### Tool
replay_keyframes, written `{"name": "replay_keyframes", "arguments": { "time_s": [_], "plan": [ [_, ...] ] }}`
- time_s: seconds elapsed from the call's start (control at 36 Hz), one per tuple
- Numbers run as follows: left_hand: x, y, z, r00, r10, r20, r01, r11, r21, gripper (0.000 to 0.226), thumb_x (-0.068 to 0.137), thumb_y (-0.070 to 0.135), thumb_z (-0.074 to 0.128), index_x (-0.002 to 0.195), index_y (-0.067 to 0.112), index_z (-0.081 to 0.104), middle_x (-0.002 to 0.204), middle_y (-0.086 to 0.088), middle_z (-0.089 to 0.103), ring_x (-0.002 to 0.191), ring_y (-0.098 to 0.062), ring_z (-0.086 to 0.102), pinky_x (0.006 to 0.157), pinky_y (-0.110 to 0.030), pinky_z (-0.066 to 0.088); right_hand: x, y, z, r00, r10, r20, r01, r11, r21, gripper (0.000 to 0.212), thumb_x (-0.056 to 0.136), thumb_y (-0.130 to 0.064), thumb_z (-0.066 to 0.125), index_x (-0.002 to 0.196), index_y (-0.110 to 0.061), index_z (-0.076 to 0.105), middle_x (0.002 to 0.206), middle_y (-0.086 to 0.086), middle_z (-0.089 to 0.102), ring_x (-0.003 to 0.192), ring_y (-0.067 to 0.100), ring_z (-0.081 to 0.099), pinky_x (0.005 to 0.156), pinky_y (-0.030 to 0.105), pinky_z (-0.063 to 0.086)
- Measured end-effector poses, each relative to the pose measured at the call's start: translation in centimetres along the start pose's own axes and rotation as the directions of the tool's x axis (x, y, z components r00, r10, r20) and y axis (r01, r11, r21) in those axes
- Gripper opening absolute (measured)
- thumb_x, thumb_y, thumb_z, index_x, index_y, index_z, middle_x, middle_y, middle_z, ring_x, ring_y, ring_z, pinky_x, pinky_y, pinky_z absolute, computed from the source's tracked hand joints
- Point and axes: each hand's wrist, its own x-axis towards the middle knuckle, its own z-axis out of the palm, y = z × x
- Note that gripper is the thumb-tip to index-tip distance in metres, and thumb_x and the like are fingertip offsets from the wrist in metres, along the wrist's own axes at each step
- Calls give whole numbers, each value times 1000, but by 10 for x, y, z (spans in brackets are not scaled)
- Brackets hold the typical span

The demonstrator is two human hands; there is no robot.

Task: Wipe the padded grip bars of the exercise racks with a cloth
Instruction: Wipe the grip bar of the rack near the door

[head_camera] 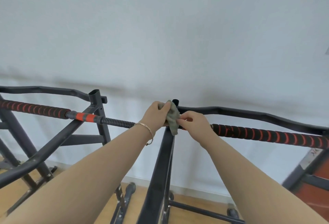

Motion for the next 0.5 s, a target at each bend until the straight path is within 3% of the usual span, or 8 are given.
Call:
{"name": "replay_keyframes", "arguments": {
  "time_s": [0.06, 0.11, 0.17, 0.22, 0.31, 0.42, 0.5],
  "plan": [
    [-6, 3, 2, 1000, -23, -21, 22, 999, -47, 34, 100, 26, 55, 80, -1, 55, 69, -14, 60, 73, -31, 65, 78, -43, 61, -5, -2, -6, 998, 51, -36, -45, 989, 144, 5, 89, -20, 69, 85, -19, 71, 79, -10, 71, 72, 1, 66, 61, 15, 51],
    [-14, 5, 1, 997, -61, -50, 56, 994, -94, 23, 95, 20, 63, 99, -1, 54, 90, -12, 62, 82, -26, 67, 76, -40, 61, -7, -4, -14, 990, 130, -51, -109, 947, 302, 6, 92, -18, 65, 92, -14, 70, 89, -2, 74, 81, 9, 71, 73, 24, 59],
    [-25, 9, -2, 992, -107, -70, 102, 992, -77, 33, 91, 14, 67, 121, 8, 54, 114, -13, 61, 97, -29, 69, 80, -44, 61, -10, -7, -25, 981, 189, -31, -159, 892, 423, 12, 95, -18, 61, 101, -10, 67, 104, 8, 74, 97, 22, 72, 90, 39, 59],
    [-37, 14, -5, 992, -119, -41, 116, 990, -83, 35, 89, 6, 66, 123, 8, 58, 117, -18, 64, 100, -32, 69, 83, -49, 60, -15, -12, -33, 986, 169, 4, -150, 857, 493, 15, 97, -16, 60, 106, -5, 65, 110, 14, 72, 103, 28, 71, 94, 44, 57],
    [-56, 23, -5, 993, -114, -11, 113, 991, -75, 25, 89, 5, 64, 114, 3, 67, 112, -21, 70, 97, -28, 69, 89, -51, 57, -24, -22, -40, 996, 79, 36, -87, 869, 487, 12, 99, -16, 59, 104, -7, 65, 110, 14, 70, 100, 28, 70, 84, 44, 61],
    [-84, 29, -5, 982, -81, -169, 89, 995, 40, 23, 88, 21, 70, 105, 6, 69, 96, -5, 69, 93, -18, 64, 95, -45, 55, -37, -36, -47, 994, -22, 111, -22, 925, 378, 10, 97, -25, 63, 96, -18, 70, 97, 8, 71, 69, 18, 63, 55, 32, 53],
    [-109, 32, -8, 964, -38, -264, 62, 995, 83, 16, 89, 24, 70, 98, 11, 70, 93, -4, 68, 90, -17, 63, 91, -41, 55, -46, -45, -54, 968, -64, 243, -23, 941, 338, 10, 94, -28, 68, 90, -23, 76, 96, 5, 75, 71, 13, 66, 59, 31, 52]
  ]
}}
